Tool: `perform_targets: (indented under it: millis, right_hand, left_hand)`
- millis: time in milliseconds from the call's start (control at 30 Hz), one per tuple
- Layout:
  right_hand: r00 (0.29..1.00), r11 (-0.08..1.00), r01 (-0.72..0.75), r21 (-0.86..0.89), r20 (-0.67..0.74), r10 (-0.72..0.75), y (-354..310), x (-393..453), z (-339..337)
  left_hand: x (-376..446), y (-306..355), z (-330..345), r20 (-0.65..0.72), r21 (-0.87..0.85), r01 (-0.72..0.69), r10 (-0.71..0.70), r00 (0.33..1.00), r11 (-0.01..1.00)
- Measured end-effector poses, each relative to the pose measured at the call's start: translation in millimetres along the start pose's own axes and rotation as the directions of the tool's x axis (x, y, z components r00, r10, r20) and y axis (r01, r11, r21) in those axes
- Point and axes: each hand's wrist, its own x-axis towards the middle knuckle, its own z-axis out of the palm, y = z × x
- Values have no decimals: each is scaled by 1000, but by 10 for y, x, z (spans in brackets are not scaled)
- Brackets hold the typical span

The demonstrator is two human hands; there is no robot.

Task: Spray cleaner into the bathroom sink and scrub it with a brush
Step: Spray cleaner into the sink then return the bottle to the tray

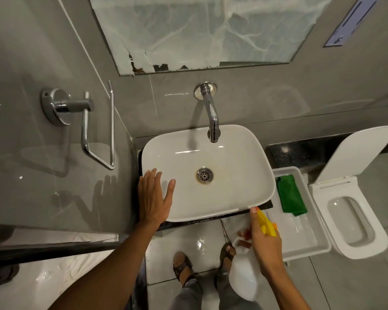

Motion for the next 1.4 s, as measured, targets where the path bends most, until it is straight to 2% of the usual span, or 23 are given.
perform_targets:
  millis: [67, 233, 367, 500, 633, 867, 1033, 1333, 1400]
  right_hand:
    - [1000, 999, 7, -35, -15, -7, 50, -25, -42]
    - [985, 989, -145, 42, 102, 140, 188, -102, -76]
    - [989, 995, -93, -30, 114, 96, 224, -214, 10]
    - [964, 991, -132, 15, 235, 125, 184, -370, 193]
    - [951, 990, -138, -3, 279, 134, 114, -389, 374]
    - [964, 998, -48, 31, 263, 38, -83, -287, 612]
    - [982, 978, -83, 189, 180, 48, -238, -127, 535]
    - [999, 993, -25, 116, -41, 29, -198, 105, 155]
    - [999, 990, -35, 138, -32, 40, -148, 106, 72]
  left_hand:
    - [-3, 1, -2, -5, 1, -4, 4, 1000, 1000]
    - [-19, 2, -5, -12, 5, -9, 9, 1000, 1000]
    - [-26, 2, -12, -15, 21, -17, 17, 1000, 1000]
    - [-26, 14, -14, -6, 27, -19, 19, 1000, 999]
    - [-19, 6, -28, 1, 48, -38, 38, 999, 998]
    - [-1, 2, -16, 8, 45, -22, 22, 1000, 999]
    - [-9, -3, -4, -16, 47, -30, 31, 999, 998]
    - [-4, -17, -10, -26, 55, -53, 54, 998, 997]
    - [-5, -17, -9, -19, 53, -49, 50, 999, 997]
